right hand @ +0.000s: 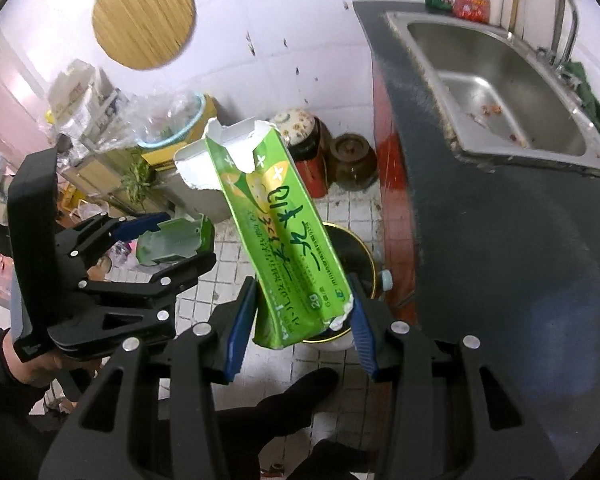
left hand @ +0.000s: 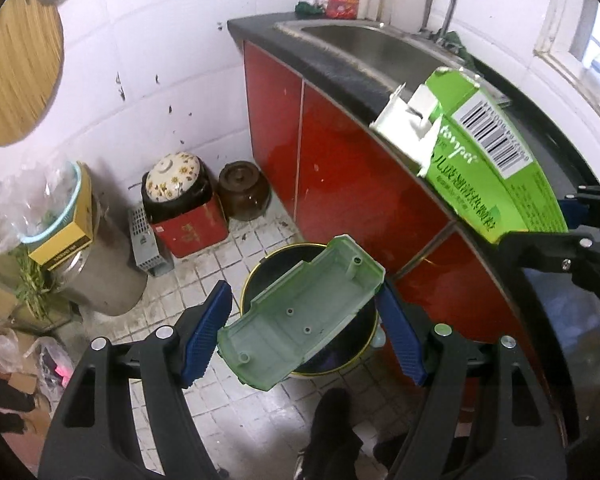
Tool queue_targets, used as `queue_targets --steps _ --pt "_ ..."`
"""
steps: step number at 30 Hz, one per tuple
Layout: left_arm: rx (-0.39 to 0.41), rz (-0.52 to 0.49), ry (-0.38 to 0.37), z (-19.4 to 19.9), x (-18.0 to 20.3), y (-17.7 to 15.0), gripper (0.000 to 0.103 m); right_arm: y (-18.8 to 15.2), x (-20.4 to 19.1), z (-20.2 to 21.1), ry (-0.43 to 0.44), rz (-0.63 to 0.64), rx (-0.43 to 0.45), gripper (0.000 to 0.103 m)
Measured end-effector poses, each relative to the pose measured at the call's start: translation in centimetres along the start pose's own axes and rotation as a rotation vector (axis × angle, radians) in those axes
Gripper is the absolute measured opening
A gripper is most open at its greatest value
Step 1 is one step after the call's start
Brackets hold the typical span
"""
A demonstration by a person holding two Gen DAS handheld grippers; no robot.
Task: Collect trash
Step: 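Carry plastic piece and juice carton over the black bin and open both tools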
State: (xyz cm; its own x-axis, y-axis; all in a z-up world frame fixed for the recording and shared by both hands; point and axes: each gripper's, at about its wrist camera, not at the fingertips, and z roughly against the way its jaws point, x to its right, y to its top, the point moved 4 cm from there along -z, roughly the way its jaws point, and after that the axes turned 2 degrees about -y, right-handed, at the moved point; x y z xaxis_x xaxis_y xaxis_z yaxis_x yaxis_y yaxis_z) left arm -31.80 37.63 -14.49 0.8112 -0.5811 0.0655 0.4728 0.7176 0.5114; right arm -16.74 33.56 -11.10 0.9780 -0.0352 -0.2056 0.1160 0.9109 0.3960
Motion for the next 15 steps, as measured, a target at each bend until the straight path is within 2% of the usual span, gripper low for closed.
queue_targets --steps 5,9,10,11,12,15 --pt "-0.029 0.020 -0.024 -3.0 -1.3 0.1 0.072 0.8 0.3 -3.7 -0.022 -0.035 -0.056 0.045" --pt "-0.043 0.028 -0.048 -4.2 -1.6 0.4 0.072 1.4 0.8 -4.7 -0.036 -0.051 -0.073 0.049" --pt "-0.049 0.033 -0.051 -4.6 -1.7 0.4 0.076 1.5 0.9 -5.0 -0.038 -0.055 -0.076 0.053" --pt "-0.057 0.037 -0.051 -5.0 -1.9 0.4 0.082 1.7 1.1 -5.5 -0.039 -0.060 -0.090 0.067" --pt "-0.057 0.037 -0.043 -5.3 -2.0 0.3 0.090 1.8 1.2 -6.0 -0.046 -0.065 -0.103 0.072" --pt "-0.075 0.027 -0.037 -6.4 -2.3 0.1 0.091 1.8 1.6 -6.5 -0.054 -0.077 -0.113 0.074"
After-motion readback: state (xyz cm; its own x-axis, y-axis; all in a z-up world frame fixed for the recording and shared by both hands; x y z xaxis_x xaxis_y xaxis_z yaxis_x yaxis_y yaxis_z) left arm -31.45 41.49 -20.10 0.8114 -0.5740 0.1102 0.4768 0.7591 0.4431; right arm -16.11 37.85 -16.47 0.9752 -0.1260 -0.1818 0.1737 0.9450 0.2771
